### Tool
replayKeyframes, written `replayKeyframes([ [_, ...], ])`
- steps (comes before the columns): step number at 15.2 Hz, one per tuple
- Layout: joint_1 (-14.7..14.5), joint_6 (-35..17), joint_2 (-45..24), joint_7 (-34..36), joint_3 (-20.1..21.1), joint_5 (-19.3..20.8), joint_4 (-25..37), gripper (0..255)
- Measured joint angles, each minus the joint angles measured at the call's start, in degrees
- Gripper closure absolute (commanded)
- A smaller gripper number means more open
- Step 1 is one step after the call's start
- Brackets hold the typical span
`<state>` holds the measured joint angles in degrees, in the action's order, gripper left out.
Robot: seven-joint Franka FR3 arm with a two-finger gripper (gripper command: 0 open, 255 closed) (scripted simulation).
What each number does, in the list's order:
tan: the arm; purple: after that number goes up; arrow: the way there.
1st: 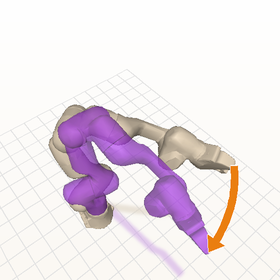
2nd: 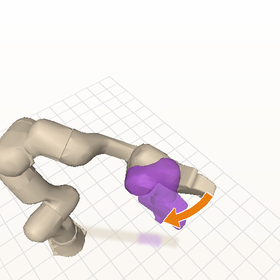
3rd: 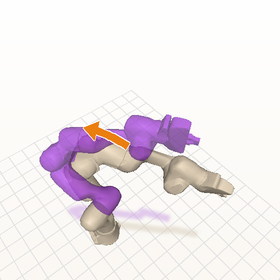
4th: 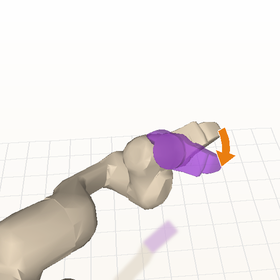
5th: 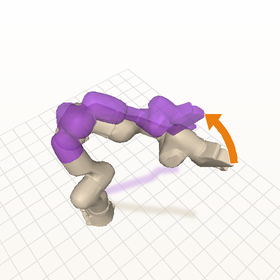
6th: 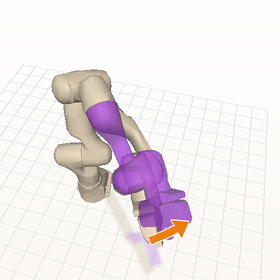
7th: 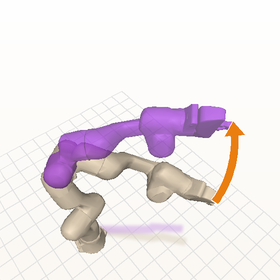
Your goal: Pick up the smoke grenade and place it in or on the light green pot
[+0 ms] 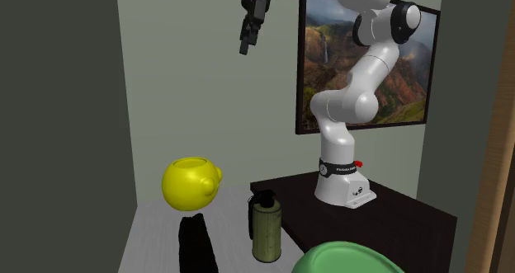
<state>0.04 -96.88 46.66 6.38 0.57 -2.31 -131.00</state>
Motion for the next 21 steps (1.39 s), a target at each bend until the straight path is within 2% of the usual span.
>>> replayKeyframes([
  [5, -0.62, -3.83, -0.03, 1.29, 1.81, -0.74, -4.86, 0],
  [12, -2.69, -13.76, -2.40, 5.12, 6.92, -3.06, -14.74, 0],
  [21, -5.26, -27.82, -11.08, 9.61, 13.33, -5.75, -23.21, 0],
])
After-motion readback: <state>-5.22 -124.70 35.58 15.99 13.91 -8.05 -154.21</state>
